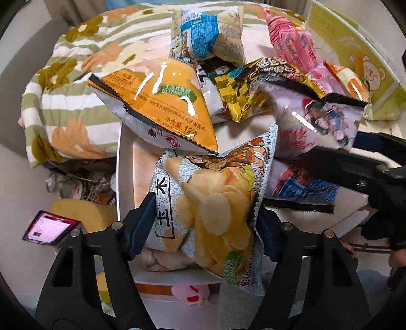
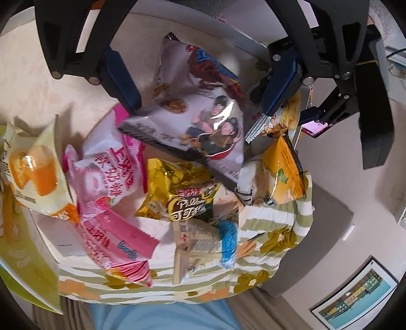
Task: Organize snacks
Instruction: 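Grasp the potato chip bag with the left gripper while the right grasps the cartoon bag, then lift both bags into the yellow-green box and open both grippers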
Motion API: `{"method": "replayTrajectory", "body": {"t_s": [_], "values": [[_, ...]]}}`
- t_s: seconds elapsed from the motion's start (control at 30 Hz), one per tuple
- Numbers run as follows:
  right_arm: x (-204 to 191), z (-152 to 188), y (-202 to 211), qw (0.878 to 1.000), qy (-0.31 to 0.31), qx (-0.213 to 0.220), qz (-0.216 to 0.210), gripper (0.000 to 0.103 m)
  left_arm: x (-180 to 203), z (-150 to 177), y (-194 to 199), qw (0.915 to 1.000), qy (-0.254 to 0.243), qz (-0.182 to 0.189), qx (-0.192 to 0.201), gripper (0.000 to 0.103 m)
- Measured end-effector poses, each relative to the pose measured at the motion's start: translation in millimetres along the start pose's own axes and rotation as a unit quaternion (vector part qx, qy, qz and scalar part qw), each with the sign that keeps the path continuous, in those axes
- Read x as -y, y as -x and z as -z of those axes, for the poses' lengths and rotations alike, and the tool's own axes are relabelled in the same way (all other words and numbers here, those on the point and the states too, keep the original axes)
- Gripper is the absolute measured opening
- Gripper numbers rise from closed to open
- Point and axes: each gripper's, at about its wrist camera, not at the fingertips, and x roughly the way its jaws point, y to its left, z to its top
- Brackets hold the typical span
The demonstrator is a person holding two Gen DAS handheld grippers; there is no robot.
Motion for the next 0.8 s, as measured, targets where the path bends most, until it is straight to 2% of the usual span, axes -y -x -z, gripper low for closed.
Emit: {"method": "replayTrajectory", "body": {"t_s": [0.27,0.47,0.57,0.8], "values": [[1.0,-1.2,-10.9,1.0,0.017,-0.016,-0.001,0.084,-1.8,2.3,13.6,0.9999,0.014,0.006,0.003,0.064],[-2.3,0.9,-25.5,0.999,0.031,-0.041,-0.01,0.053,-0.5,7.6,24.9,0.9998,0.018,0.009,0.007,0.064],[-6.5,2.0,-23.1,0.999,0.039,-0.037,-0.007,0.05,-0.7,9.7,30.0,0.9996,0.021,0.015,0.009,0.064],[-12.9,3.7,-6.4,0.998,0.05,-0.02,0.012,0.049,0.3,12.9,43.0,0.9992,0.025,0.028,0.014,0.064]]}}
